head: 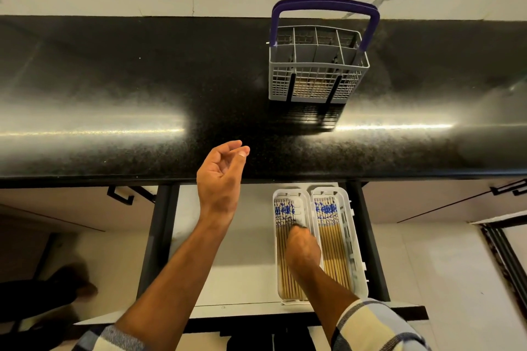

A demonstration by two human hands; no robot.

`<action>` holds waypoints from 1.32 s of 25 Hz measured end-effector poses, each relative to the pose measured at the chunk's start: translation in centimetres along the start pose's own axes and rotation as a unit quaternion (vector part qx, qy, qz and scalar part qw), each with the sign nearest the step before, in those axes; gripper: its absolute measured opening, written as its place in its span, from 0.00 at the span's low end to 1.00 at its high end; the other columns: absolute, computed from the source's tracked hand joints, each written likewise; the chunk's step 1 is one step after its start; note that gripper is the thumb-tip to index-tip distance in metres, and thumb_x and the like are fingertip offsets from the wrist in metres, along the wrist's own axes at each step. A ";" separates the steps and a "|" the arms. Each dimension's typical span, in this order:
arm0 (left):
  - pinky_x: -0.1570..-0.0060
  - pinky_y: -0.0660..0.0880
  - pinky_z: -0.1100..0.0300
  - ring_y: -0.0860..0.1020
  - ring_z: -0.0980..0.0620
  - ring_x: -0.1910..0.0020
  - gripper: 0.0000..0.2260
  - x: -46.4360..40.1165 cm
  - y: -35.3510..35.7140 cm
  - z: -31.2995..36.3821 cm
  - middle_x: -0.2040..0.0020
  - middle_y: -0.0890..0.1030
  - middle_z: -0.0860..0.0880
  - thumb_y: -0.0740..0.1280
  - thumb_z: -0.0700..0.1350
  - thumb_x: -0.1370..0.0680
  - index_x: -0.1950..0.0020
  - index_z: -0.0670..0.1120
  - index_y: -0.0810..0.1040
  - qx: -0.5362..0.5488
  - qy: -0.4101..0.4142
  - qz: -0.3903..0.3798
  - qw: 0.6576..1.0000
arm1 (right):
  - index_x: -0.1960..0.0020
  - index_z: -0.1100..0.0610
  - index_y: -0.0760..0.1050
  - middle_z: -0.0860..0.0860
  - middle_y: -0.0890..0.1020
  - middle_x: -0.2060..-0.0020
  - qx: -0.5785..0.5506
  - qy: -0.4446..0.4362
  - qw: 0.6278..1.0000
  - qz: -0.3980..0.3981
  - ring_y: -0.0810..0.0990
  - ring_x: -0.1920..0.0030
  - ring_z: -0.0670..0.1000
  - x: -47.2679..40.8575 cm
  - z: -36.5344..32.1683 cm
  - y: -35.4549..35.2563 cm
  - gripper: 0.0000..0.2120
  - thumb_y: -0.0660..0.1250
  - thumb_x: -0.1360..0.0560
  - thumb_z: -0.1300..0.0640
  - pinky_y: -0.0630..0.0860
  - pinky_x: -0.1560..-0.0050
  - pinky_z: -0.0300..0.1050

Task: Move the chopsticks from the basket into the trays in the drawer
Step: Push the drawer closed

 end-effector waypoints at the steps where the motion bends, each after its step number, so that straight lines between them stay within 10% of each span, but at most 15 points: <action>1: 0.41 0.80 0.47 0.85 0.47 0.47 0.08 0.0 0.2 0.4 0.51 0.86 0.43 0.71 0.38 0.23 0.47 0.48 0.81 0.006 0.002 -0.004 1.000 | 0.39 0.57 0.75 0.53 0.82 0.50 -0.010 -0.010 1.000 0.008 0.83 0.52 0.49 0.2 -0.3 -0.6 0.10 0.62 0.19 0.61 0.83 0.49 0.43; 10: 0.45 0.81 0.57 0.85 0.54 0.50 0.10 4.8 -2.8 0.2 0.52 0.86 0.50 0.72 0.51 0.24 0.45 0.51 0.81 -0.173 -0.001 -0.182 0.968 | 0.49 0.46 0.75 0.39 0.78 0.60 -0.178 -0.079 0.970 0.142 0.79 0.59 0.41 9.9 8.2 -19.2 0.05 0.68 0.22 0.55 0.77 0.56 0.36; 14: 0.40 0.78 0.61 0.79 0.69 0.48 0.10 12.6 -1.1 -6.6 0.48 0.81 0.64 0.70 0.56 0.24 0.44 0.61 0.77 -0.425 -0.075 -0.400 0.809 | 0.43 0.47 0.77 0.42 0.81 0.52 -0.070 -0.081 0.992 0.065 0.79 0.52 0.43 12.2 12.0 -17.4 0.08 0.68 0.22 0.50 0.81 0.45 0.43; 18: 0.36 0.69 0.62 0.73 0.60 0.39 0.23 19.5 0.0 -10.4 0.37 0.77 0.62 0.67 0.61 0.25 0.31 0.60 0.71 -0.571 -0.023 -0.502 0.649 | 0.29 0.41 0.67 0.39 0.74 0.33 0.049 -0.176 0.982 -0.050 0.73 0.34 0.42 14.3 12.1 -11.3 0.23 0.65 0.22 0.42 0.71 0.35 0.37; 22: 0.38 0.65 0.62 0.74 0.54 0.37 0.18 20.1 -0.1 -11.0 0.35 0.79 0.57 0.63 0.56 0.21 0.31 0.57 0.73 -0.590 0.058 -0.478 0.648 | 0.27 0.45 0.67 0.42 0.74 0.31 0.092 -0.219 0.970 -0.045 0.72 0.32 0.45 14.1 13.6 -8.9 0.21 0.62 0.19 0.47 0.68 0.33 0.39; 27: 0.47 0.75 0.63 0.81 0.58 0.49 0.17 18.7 -0.6 -11.6 0.48 0.84 0.60 0.70 0.59 0.27 0.39 0.59 0.80 -0.595 0.118 -0.460 0.648 | 0.47 0.44 0.82 0.41 0.85 0.55 0.138 -0.220 0.966 -0.016 0.84 0.57 0.44 12.2 14.5 -8.5 0.18 0.81 0.36 0.47 0.80 0.59 0.36; 30: 0.59 0.79 0.65 0.82 0.62 0.60 0.15 16.4 0.1 -11.3 0.59 0.84 0.62 0.78 0.58 0.35 0.50 0.59 0.84 -0.618 0.154 -0.428 0.641 | 0.36 0.47 0.76 0.44 0.82 0.42 0.144 -0.254 0.956 0.017 0.80 0.43 0.46 10.9 12.4 -10.1 0.15 0.67 0.22 0.48 0.76 0.43 0.40; 33: 0.45 0.76 0.59 0.81 0.56 0.49 0.14 12.8 1.6 -10.1 0.49 0.84 0.58 0.71 0.54 0.26 0.41 0.56 0.81 -0.612 0.172 -0.395 0.663 | 0.31 0.48 0.72 0.45 0.78 0.37 0.141 -0.252 0.956 0.058 0.76 0.38 0.47 7.9 11.0 -12.2 0.17 0.60 0.18 0.47 0.73 0.37 0.40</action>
Point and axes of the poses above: each hand's wrist, its own x-axis away from the middle knuckle, its own y-axis out of the palm, z = x × y, the point moved 10 cm from there along -x, towards the middle knuckle
